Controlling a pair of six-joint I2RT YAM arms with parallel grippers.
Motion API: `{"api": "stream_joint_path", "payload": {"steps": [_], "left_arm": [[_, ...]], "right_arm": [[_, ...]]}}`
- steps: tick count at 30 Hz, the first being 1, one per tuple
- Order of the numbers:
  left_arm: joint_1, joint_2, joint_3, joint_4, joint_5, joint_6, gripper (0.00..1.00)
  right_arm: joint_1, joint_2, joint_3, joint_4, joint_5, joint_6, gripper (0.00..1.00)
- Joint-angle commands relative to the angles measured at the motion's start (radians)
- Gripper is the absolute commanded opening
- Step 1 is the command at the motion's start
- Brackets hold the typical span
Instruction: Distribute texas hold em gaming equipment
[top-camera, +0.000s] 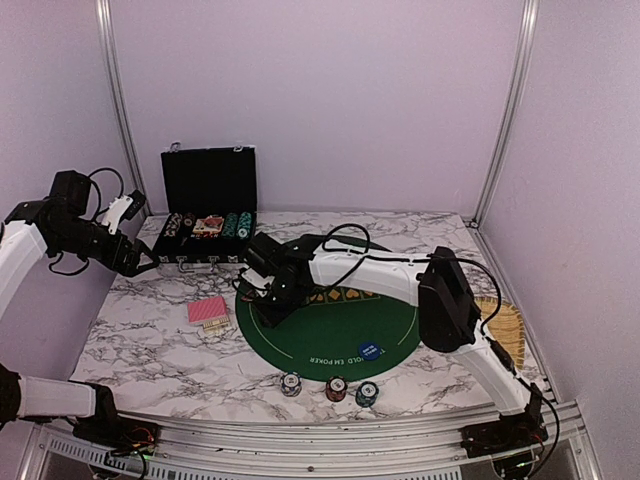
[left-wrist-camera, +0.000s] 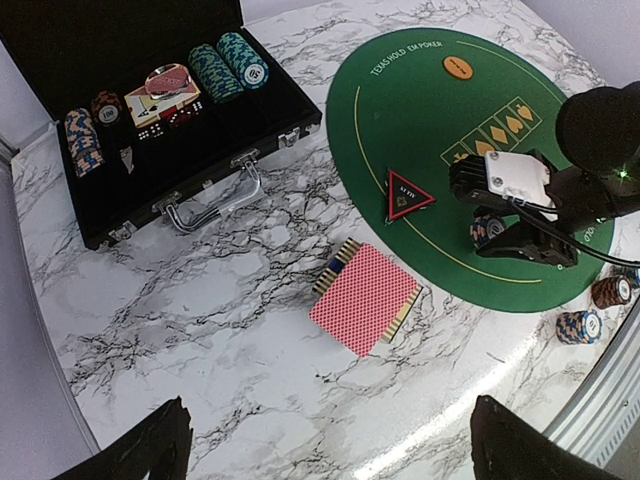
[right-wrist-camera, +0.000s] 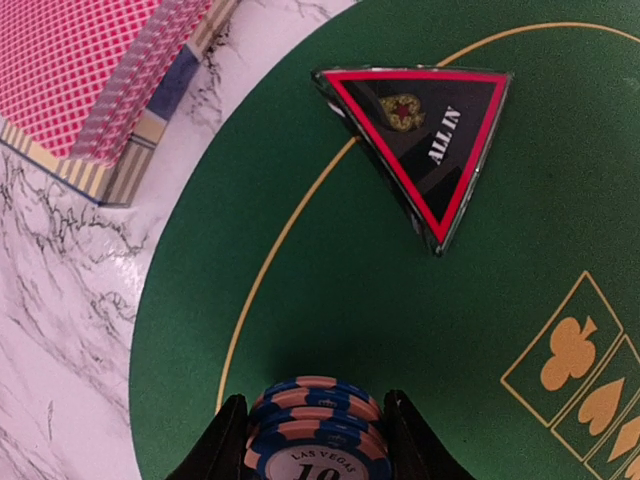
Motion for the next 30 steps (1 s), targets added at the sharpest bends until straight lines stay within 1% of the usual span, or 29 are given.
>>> {"api": "stream_joint_path", "payload": {"steps": [1, 13, 19, 21, 23, 26, 30], "left_arm": [[-0.003, -0.004, 0.032, -0.029, 0.005, 0.016, 0.99], [-0.003, -0.008, 0.029, -0.029, 0.008, 0.017, 0.99], [-0.003, -0.009, 0.028, -0.029, 0.005, 0.017, 0.99], [-0.003, -0.009, 0.027, -0.028, 0.007, 0.015, 0.99], [-0.003, -0.010, 0.027, -0.029, 0.008, 0.013, 0.99], [-0.003, -0.011, 0.027, -0.029, 0.007, 0.014, 0.99], [-0.003, -0.013, 0.029, -0.031, 0.006, 0.012, 0.99]], "right_arm": [[-0.012, 0.044, 0.091, 0.005, 0.014, 0.033, 0.20], [-0.019, 0.107, 0.103, 0.108, -0.009, 0.074, 0.20], [-0.020, 0.129, 0.103, 0.121, -0.009, 0.082, 0.21], [-0.019, 0.133, 0.101, 0.121, -0.009, 0.083, 0.26], [-0.019, 0.135, 0.098, 0.120, -0.037, 0.081, 0.37], [-0.020, 0.134, 0.095, 0.120, -0.042, 0.082, 0.49], [-0.022, 0.124, 0.096, 0.125, -0.041, 0.087, 0.56]]}}
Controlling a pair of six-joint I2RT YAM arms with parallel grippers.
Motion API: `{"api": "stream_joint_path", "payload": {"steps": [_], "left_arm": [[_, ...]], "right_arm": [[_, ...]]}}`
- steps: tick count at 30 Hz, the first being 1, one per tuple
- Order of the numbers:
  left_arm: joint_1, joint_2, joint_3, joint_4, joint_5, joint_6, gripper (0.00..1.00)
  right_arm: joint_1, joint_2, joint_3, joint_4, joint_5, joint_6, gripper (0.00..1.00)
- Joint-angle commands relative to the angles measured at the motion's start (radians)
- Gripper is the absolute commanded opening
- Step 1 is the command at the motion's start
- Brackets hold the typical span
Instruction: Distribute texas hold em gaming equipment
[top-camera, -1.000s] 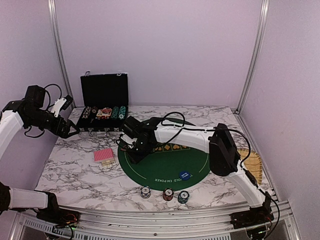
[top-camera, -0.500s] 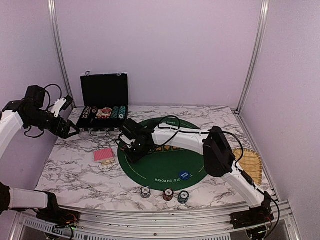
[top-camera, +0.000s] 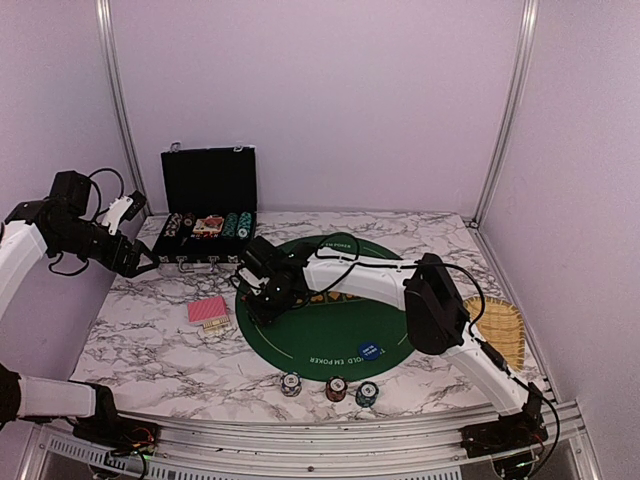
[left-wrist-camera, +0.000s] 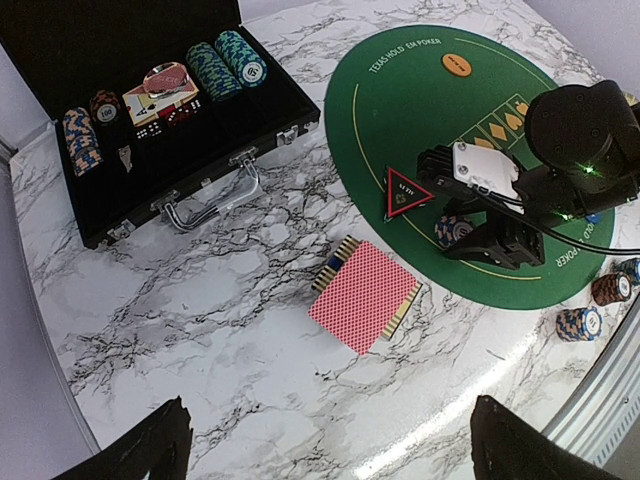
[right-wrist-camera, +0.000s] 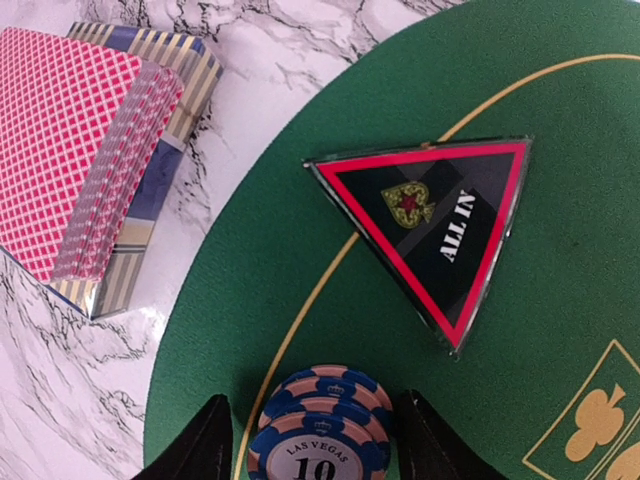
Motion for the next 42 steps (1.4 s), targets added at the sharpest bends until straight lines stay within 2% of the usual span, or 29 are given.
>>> {"api": "stream_joint_path", "payload": {"steps": [1, 8, 14, 18, 22, 27, 35, 42], "left_arm": [[-0.003, -0.013, 0.029, -0.024, 0.006, 0.004, 0.99], [-0.003, -0.016, 0.027, -0.026, 0.003, 0.006, 0.99], [-0.003, -0.015, 0.032, -0.028, 0.002, 0.006, 0.99], [-0.003, -0.017, 0.038, -0.030, 0.003, 0.006, 0.99], [-0.003, -0.018, 0.035, -0.032, 0.005, 0.007, 0.99], [-0.003, -0.022, 0.035, -0.033, 0.012, 0.011, 0.99], [-0.003, -0.032, 0.040, -0.038, 0.006, 0.007, 0.99], [-0.003, -0.030, 0.046, -0.041, 0.009, 0.006, 0.99]], "right_arm": [[-0.006, 0.023, 0.026, 0.016, -0.017, 0.013, 0.57], [-0.006, -0.040, 0.034, 0.019, 0.014, 0.004, 0.58], [-0.006, -0.164, -0.003, -0.015, 0.056, -0.011, 0.60], [0.008, -0.326, -0.200, 0.012, 0.050, -0.031, 0.64], [0.049, -0.493, -0.418, 0.027, 0.042, -0.040, 0.75], [0.138, -0.599, -0.572, -0.027, 0.059, -0.040, 0.86], [0.218, -0.640, -0.673, -0.056, 0.014, -0.026, 0.89], [0.247, -0.602, -0.690, -0.046, -0.047, -0.043, 0.91]]}}
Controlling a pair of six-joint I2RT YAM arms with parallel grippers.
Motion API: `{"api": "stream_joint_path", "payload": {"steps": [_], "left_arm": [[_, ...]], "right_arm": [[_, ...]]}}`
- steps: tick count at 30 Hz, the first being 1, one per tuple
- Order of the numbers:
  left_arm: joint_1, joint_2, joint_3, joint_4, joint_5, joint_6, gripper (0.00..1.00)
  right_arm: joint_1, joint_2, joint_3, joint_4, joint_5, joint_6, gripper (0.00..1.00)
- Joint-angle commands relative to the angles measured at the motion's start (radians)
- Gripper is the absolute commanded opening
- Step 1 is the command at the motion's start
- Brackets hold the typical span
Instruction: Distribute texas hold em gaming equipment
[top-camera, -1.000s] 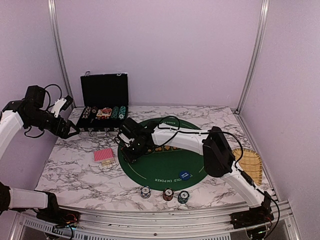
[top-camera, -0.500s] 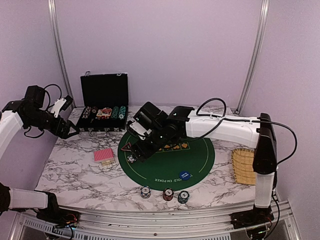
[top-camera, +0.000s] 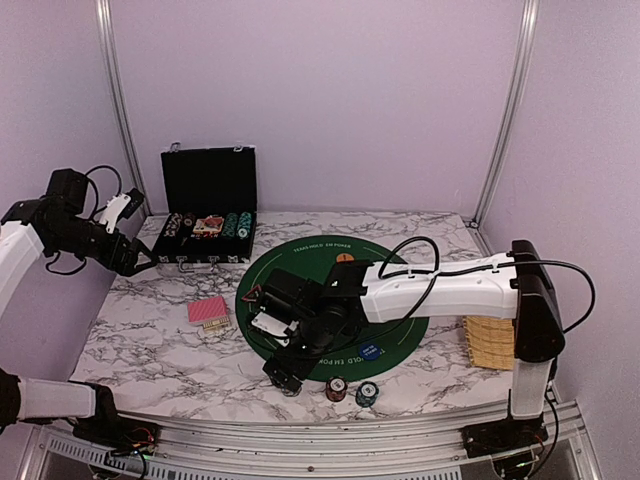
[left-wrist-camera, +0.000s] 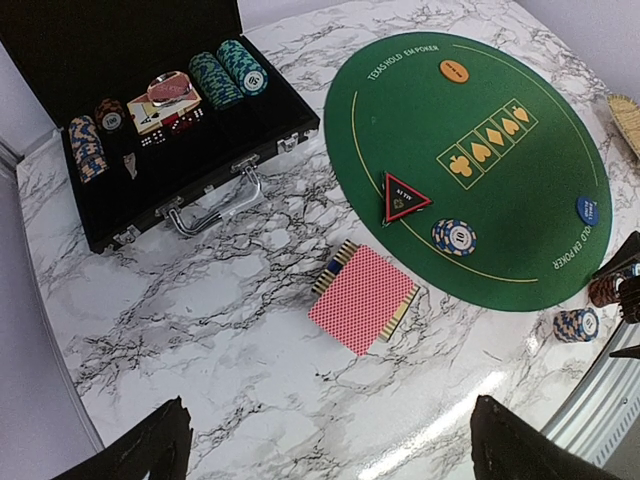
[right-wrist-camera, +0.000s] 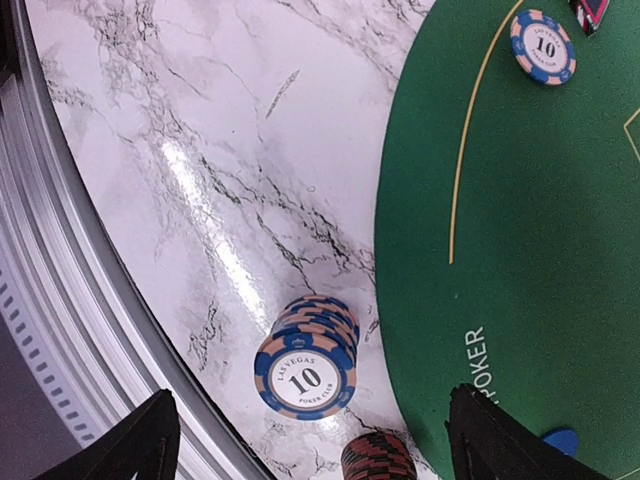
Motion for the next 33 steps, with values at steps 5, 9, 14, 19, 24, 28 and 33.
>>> {"api": "stream_joint_path", "payload": {"steps": [5, 9, 14, 19, 24, 28, 33], "left_arm": [[-0.003, -0.013, 0.035, -0.029, 0.010, 0.006, 0.99], [-0.003, -0.010, 0.033, -0.028, 0.012, 0.008, 0.99], [-0.002, -0.007, 0.035, -0.029, 0.013, 0.007, 0.99], [-0.003, -0.004, 0.038, -0.029, 0.010, 0.009, 0.99], [-0.003, -0.004, 0.037, -0.029, 0.011, 0.007, 0.99], [-0.003, -0.003, 0.039, -0.029, 0.009, 0.009, 0.99], [-0.003, -0.004, 0.044, -0.029, 0.008, 0.009, 0.99]], "right_arm": [[0.018, 0.025, -0.011, 0.009, -0.055, -0.022, 0.92], [0.017, 0.045, -0.017, 0.009, -0.058, -0.024, 0.91], [0.018, 0.060, -0.018, 0.015, -0.048, -0.026, 0.89], [0.019, 0.073, -0.020, 0.016, -0.045, -0.031, 0.86], [0.018, 0.084, -0.029, 0.024, -0.047, -0.035, 0.84], [0.018, 0.091, -0.029, 0.032, -0.045, -0.036, 0.80], [0.018, 0.099, -0.022, 0.033, -0.042, -0.041, 0.73]]}}
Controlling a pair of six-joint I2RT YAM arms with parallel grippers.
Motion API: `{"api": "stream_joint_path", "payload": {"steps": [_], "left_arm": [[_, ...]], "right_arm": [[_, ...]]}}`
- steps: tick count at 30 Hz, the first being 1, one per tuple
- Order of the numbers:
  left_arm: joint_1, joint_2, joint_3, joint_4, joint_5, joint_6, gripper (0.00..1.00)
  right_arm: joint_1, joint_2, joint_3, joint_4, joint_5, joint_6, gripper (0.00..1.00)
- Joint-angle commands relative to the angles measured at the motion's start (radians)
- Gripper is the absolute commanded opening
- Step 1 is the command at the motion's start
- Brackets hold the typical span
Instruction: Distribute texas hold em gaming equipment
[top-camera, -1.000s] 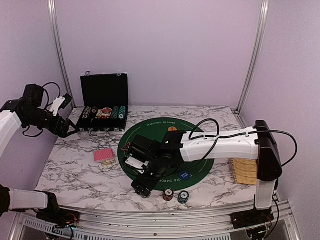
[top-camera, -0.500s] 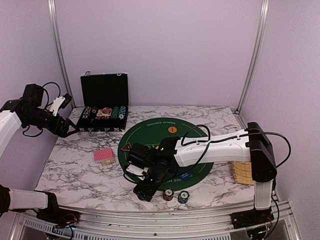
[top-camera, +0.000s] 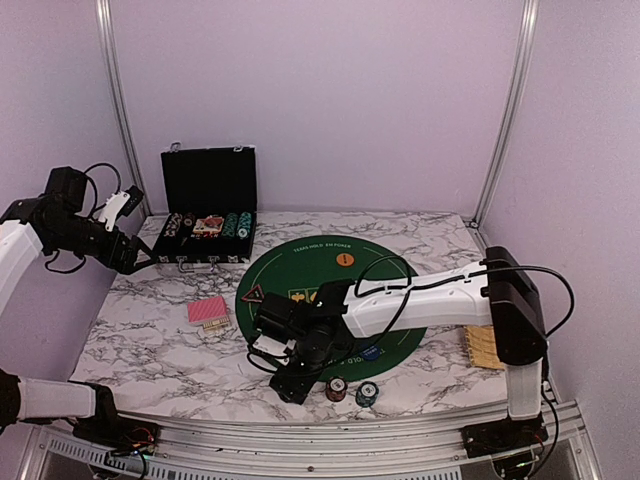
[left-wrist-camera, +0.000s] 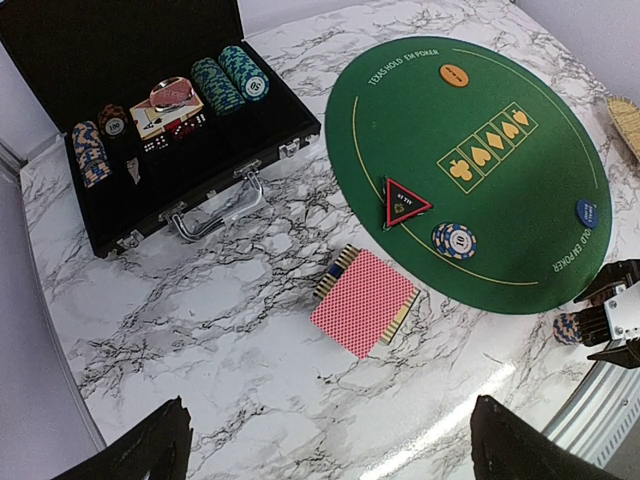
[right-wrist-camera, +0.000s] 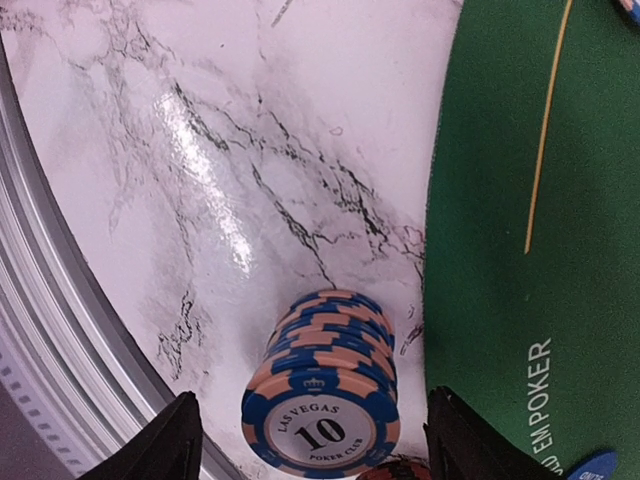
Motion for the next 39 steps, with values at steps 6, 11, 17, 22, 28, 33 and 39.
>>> {"api": "stream_joint_path", "payload": {"steps": [6, 11, 17, 22, 28, 33, 39], "left_arm": [[-0.003, 0.000, 0.025, -0.029, 0.007, 0.011, 0.99], [-0.003, -0.002, 0.022, -0.029, 0.009, 0.012, 0.99], [-0.003, -0.004, 0.022, -0.029, 0.006, 0.012, 0.99], [-0.003, -0.007, 0.019, -0.029, 0.008, 0.012, 0.99], [-0.003, -0.007, 0.020, -0.029, 0.011, 0.009, 0.99], [-0.003, -0.010, 0.022, -0.029, 0.010, 0.009, 0.99], [-0.003, -0.012, 0.019, -0.029, 0.004, 0.013, 0.99]], "right_arm": [[0.008, 0.015, 0.015, 0.021, 0.013, -0.012, 0.65], [0.007, 0.014, 0.018, 0.020, 0.022, -0.013, 0.61], [0.007, 0.015, 0.025, 0.021, 0.030, -0.016, 0.57], [0.005, 0.015, 0.029, 0.021, 0.037, -0.018, 0.51], [0.004, 0.015, 0.034, 0.023, 0.041, -0.019, 0.46], [0.004, 0.016, 0.042, 0.024, 0.042, -0.018, 0.38], [0.003, 0.013, 0.047, 0.021, 0.043, -0.013, 0.27]]}}
